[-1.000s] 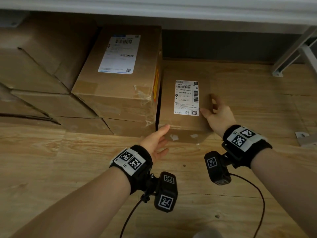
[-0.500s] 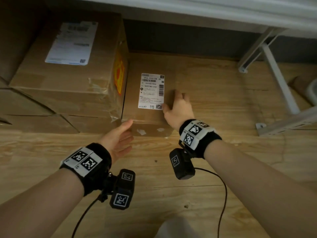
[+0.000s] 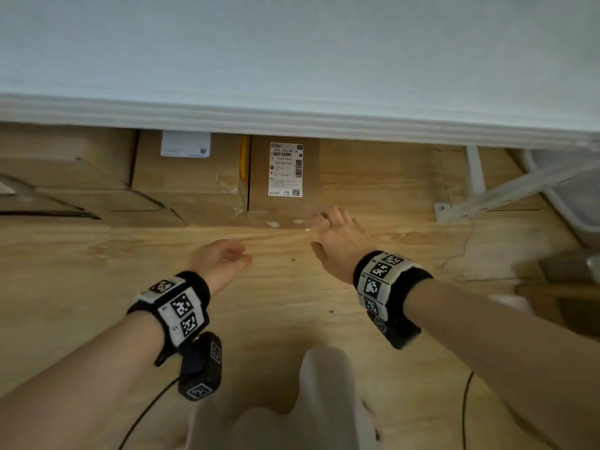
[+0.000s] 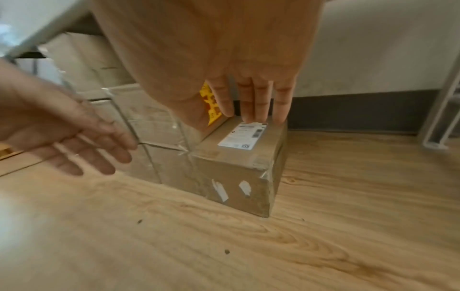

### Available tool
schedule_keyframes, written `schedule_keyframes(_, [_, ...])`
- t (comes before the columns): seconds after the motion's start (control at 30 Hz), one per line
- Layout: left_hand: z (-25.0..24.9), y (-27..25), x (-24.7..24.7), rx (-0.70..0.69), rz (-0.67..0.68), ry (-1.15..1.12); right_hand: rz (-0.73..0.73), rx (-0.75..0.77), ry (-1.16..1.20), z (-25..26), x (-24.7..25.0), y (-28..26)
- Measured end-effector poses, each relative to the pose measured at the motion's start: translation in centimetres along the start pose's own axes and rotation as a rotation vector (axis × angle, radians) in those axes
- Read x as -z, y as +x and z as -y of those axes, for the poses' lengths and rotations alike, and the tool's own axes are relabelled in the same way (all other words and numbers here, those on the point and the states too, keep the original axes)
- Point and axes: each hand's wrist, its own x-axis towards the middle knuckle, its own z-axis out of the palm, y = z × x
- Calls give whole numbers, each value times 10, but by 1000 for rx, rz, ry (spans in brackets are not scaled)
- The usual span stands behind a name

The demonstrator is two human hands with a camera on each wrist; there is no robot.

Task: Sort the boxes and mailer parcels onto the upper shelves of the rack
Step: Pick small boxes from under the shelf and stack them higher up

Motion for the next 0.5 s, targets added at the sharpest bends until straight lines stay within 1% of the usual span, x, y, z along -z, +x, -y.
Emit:
schedule_keyframes(0.1, [-24,-57,25,-112,24,304,79,87,-74,15,45,-50])
schedule_keyframes(0.17, [-45,-98,45,-148,49,423,90,166,-97,29,85,-81])
schedule_keyframes(0.3, [-107,-190,92,-259,77,548,73,301,-144,61,191,-141])
schedule_keyframes(0.43, [-182,-288,146,-348,75,600,4,387,-166,100,317,-198])
schedule_keyframes(0.5, [-222,-335,176,-395,53,632,-48,413,-176,120,382,-225])
